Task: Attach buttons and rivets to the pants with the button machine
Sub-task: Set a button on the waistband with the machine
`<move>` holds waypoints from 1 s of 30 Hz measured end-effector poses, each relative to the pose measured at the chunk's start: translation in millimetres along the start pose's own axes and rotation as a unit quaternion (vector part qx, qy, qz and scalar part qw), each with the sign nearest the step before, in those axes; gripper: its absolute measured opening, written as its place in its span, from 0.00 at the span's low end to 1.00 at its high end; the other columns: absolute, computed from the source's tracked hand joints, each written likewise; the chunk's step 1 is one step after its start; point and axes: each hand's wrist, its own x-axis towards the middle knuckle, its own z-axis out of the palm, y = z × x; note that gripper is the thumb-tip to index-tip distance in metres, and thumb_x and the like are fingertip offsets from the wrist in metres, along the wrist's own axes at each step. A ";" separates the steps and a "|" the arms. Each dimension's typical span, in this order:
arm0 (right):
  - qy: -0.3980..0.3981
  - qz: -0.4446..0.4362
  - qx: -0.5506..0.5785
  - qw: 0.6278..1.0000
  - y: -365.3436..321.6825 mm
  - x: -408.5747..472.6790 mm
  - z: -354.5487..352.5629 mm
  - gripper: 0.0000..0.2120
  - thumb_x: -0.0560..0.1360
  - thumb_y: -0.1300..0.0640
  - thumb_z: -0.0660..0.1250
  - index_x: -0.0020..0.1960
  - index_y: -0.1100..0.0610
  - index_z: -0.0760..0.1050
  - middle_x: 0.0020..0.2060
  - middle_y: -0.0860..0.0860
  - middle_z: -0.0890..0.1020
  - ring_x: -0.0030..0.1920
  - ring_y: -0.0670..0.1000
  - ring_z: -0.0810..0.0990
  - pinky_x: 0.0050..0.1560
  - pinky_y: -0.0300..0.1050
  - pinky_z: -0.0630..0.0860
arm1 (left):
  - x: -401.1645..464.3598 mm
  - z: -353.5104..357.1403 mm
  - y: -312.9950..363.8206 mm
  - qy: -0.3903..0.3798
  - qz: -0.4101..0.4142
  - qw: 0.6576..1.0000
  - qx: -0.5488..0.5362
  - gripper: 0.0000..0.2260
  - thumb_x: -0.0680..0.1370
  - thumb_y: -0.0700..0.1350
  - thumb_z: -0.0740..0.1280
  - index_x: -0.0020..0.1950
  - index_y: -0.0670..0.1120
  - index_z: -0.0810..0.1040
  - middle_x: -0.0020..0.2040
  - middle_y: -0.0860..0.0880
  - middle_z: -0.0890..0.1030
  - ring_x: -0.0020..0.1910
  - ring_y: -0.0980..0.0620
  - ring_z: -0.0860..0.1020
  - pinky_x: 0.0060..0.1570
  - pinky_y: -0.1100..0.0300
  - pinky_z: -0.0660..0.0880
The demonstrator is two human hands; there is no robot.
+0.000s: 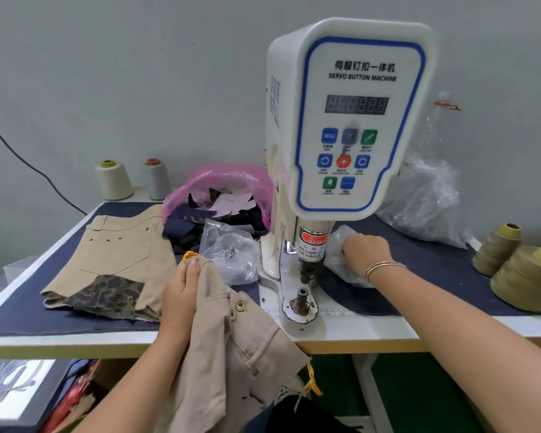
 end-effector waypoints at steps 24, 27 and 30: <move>0.193 -0.100 0.138 0.966 47.2 -13.9 24.4 0.10 0.78 0.49 0.54 0.41 0.50 0.70 0.34 0.53 0.76 0.33 0.54 0.72 0.33 0.46 0.64 | -0.1 1.9 -4.2 0.015 0.018 0.999 0.045 0.14 0.84 0.47 0.54 0.48 0.42 0.74 0.38 0.48 0.76 0.37 0.58 0.72 0.39 0.63 0.67; 0.186 -0.096 0.210 0.955 61.1 -25.3 14.5 0.10 0.78 0.50 0.58 0.43 0.50 0.74 0.35 0.51 0.79 0.36 0.53 0.76 0.37 0.47 0.72 | 0.5 1.8 -4.8 0.010 0.018 0.999 0.045 0.14 0.84 0.48 0.53 0.49 0.42 0.74 0.40 0.47 0.77 0.38 0.57 0.73 0.41 0.63 0.68; 0.236 -0.106 0.350 0.901 57.7 -51.8 10.7 0.12 0.77 0.51 0.62 0.38 0.53 0.78 0.28 0.48 0.77 0.31 0.48 0.74 0.33 0.45 0.70 | 0.3 1.2 -4.9 0.006 0.028 0.998 0.048 0.15 0.84 0.48 0.53 0.49 0.41 0.74 0.40 0.45 0.77 0.38 0.54 0.73 0.41 0.61 0.68</move>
